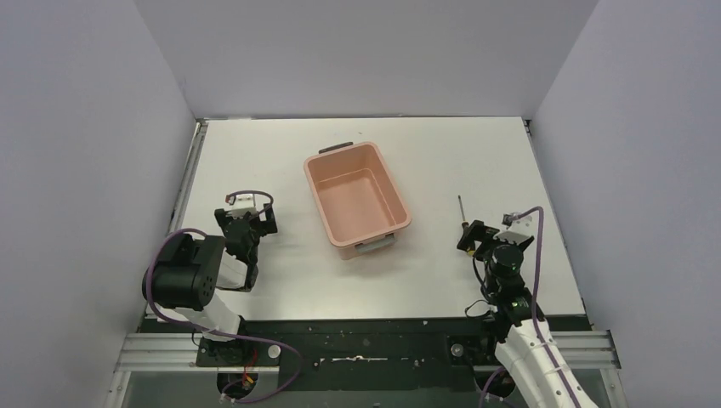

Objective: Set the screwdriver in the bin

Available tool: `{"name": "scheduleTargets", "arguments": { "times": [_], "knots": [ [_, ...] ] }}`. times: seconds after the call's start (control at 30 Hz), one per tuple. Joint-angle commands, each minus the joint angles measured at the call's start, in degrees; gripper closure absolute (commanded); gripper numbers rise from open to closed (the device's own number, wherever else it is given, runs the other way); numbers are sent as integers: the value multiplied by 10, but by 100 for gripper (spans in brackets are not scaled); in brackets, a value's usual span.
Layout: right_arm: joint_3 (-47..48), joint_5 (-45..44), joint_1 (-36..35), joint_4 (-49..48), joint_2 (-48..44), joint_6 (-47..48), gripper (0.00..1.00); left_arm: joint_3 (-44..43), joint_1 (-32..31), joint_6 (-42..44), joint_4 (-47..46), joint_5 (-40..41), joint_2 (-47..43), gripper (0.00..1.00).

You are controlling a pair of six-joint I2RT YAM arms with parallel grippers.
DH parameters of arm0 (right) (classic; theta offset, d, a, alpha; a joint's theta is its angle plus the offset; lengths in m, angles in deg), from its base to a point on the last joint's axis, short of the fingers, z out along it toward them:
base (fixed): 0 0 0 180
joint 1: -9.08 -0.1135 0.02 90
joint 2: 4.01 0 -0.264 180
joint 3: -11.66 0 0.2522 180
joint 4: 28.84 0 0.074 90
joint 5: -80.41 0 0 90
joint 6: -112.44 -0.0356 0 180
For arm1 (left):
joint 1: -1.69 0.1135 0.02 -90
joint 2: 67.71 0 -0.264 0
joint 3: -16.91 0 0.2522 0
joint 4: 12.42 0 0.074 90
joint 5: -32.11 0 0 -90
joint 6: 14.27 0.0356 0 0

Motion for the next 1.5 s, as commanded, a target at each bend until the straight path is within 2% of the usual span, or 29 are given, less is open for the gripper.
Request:
{"name": "scheduleTargets", "arguments": {
  "times": [0.0,0.1,0.2,0.4,0.47,0.53,0.63,0.73,0.93,1.2,1.27,1.3,1.33,1.4,1.47],
  "knots": [
    [40,-13,0,-29,23,0,0,-13,4,5,-16,-12,-11,3],
    [111,-21,0,14,46,11,0,-13,5,5,-16,-12,-11,3],
    [234,-45,0,107,109,26,0,-13,4,4,-16,-12,-11,3],
    [586,-35,6,369,367,65,0,-13,4,5,-16,-12,-11,3],
    [682,-5,13,448,454,72,0,-13,4,4,-17,-12,-11,3],
    [735,14,19,496,522,76,0,-13,4,5,-17,-11,-11,3],
    [727,51,45,496,582,80,0,-13,5,4,-16,-12,-11,3],
    [665,100,69,451,618,85,1,-13,5,5,-16,-11,-11,3],
    [547,154,71,377,673,98,7,-13,4,5,-16,-11,-11,3],
    [486,133,71,324,735,107,20,-13,4,5,-16,-11,-11,3],
    [486,132,71,321,749,112,29,-13,4,4,-16,-11,-11,3],
    [491,133,72,324,754,115,39,-13,4,5,-16,-12,-11,3],
    [495,135,71,330,759,119,57,-13,4,4,-16,-12,-11,3],
    [517,136,71,349,759,126,82,-13,5,5,-16,-11,-11,3],
    [555,133,71,389,749,134,100,-13,5,5,-16,-12,-11,3]
  ]
}}
